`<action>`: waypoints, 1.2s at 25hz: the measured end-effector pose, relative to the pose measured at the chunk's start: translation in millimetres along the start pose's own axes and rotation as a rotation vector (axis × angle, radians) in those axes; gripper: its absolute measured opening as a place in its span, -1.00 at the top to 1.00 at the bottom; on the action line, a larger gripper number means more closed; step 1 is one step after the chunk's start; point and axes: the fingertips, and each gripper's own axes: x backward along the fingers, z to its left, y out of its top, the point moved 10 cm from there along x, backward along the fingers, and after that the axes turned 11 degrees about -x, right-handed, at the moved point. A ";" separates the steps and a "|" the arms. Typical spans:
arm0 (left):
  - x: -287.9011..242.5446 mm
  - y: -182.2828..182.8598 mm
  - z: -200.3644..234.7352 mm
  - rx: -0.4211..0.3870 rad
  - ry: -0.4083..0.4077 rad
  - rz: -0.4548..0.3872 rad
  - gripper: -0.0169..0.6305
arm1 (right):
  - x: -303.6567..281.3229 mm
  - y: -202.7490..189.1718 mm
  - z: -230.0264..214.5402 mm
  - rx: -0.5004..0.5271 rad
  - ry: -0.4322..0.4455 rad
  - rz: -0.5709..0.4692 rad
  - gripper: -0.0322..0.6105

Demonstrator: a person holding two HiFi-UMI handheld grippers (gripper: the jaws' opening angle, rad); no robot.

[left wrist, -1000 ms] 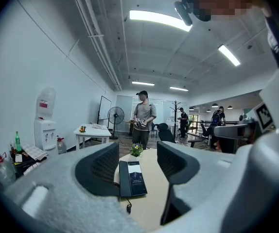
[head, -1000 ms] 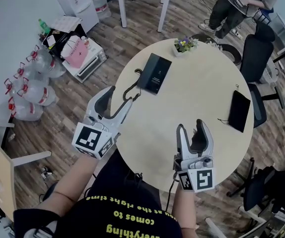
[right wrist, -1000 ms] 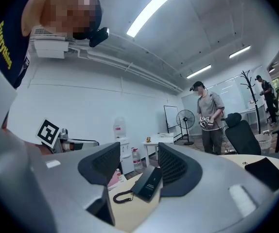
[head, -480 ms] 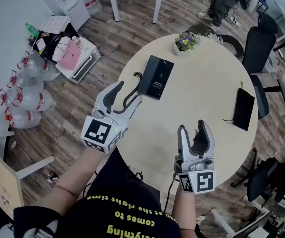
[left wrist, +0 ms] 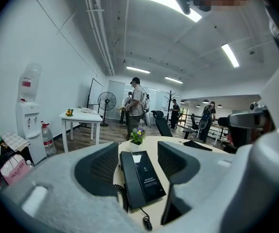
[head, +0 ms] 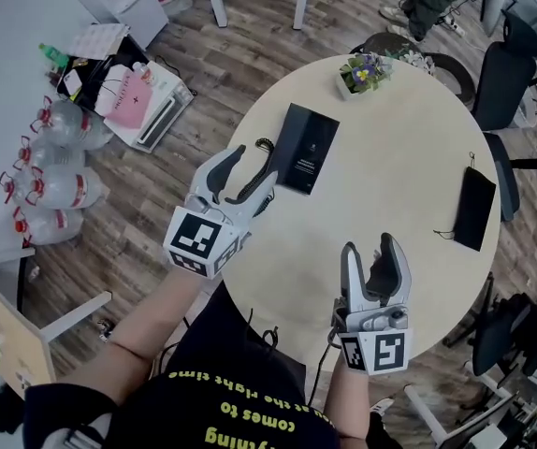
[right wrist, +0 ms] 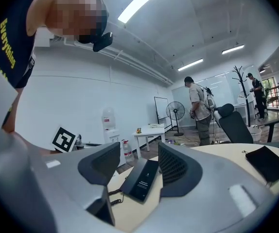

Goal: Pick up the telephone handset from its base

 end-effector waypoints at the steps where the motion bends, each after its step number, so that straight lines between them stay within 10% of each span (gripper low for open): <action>1: -5.7 -2.7 2.1 -0.002 -0.003 0.005 0.16 | -2.5 -3.0 -2.0 -0.007 -0.007 0.006 0.16; 22: -120.9 -70.1 15.2 -0.072 -0.086 0.210 0.16 | -35.7 -19.2 -35.2 -0.077 -0.048 0.072 0.15; 30: -144.8 -90.2 22.4 0.046 -0.125 0.264 0.16 | -36.1 -22.2 -41.3 -0.096 -0.047 0.078 0.15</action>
